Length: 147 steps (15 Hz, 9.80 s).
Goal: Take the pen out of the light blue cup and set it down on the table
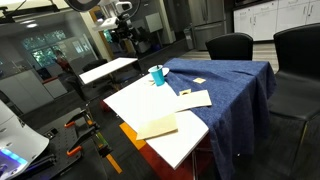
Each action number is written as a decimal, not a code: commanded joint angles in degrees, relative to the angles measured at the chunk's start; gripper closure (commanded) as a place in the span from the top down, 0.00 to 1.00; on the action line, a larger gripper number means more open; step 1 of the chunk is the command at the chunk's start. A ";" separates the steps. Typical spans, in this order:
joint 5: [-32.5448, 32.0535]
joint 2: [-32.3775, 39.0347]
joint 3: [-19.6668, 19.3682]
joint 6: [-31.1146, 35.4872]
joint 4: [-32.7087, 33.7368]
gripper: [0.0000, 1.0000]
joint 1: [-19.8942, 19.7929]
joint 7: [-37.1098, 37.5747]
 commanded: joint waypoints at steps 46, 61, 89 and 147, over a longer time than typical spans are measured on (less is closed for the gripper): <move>-18.15 34.87 6.39 19.35 23.35 0.41 -3.52 18.57; -18.29 41.55 5.87 17.60 30.45 0.17 -2.36 19.52; -17.39 16.73 13.37 20.16 12.22 0.04 -8.02 13.61; -25.10 36.88 11.27 -7.60 22.40 0.04 1.54 2.39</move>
